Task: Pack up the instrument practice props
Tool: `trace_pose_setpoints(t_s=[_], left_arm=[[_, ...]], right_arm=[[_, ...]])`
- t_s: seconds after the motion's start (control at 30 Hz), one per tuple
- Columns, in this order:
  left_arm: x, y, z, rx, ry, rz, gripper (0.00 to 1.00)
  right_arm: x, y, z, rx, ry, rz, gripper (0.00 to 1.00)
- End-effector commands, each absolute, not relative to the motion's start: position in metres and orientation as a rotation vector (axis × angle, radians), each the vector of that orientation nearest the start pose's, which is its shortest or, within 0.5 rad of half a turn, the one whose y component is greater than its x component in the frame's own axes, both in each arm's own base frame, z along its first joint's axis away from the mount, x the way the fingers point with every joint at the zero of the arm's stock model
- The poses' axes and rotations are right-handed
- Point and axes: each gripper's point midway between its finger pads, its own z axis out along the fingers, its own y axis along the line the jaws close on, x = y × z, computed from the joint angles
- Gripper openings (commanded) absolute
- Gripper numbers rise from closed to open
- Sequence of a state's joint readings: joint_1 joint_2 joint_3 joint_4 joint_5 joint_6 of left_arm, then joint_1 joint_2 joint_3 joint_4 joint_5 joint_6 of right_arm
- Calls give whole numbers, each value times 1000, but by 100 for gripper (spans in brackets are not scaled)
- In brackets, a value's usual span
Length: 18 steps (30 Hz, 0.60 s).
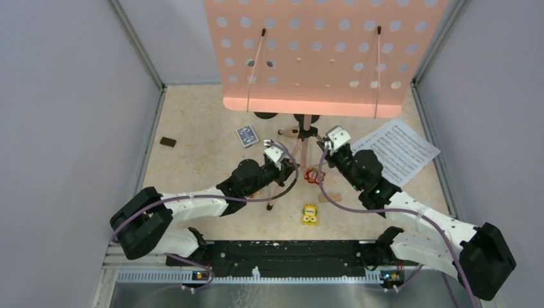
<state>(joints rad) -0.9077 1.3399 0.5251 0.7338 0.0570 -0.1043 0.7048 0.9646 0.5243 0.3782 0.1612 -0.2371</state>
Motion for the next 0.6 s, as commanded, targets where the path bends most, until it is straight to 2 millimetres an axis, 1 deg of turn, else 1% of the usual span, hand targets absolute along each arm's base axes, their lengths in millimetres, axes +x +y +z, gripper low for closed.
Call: trace_pose_setpoints(t_s=[0.0, 0.1, 0.17, 0.23, 0.3, 0.43, 0.57], left_arm=[[244, -339, 189, 736, 1466, -773, 0], [242, -328, 190, 707, 1458, -757, 0], [240, -325, 196, 705, 1442, -756, 0], [241, -324, 203, 706, 1421, -748, 0], [242, -325, 213, 702, 1400, -751, 0], [246, -335, 234, 711, 1341, -755, 0], [250, -347, 252, 714, 1289, -778, 0]], right_arm=[[301, 208, 224, -500, 1490, 313, 0], [293, 215, 234, -428, 1438, 430, 0], [286, 219, 248, -357, 1382, 527, 0], [279, 225, 260, -336, 1325, 590, 0], [272, 230, 273, -339, 1269, 625, 0], [262, 239, 295, -377, 1178, 641, 0], [256, 240, 308, -385, 1116, 658, 0]])
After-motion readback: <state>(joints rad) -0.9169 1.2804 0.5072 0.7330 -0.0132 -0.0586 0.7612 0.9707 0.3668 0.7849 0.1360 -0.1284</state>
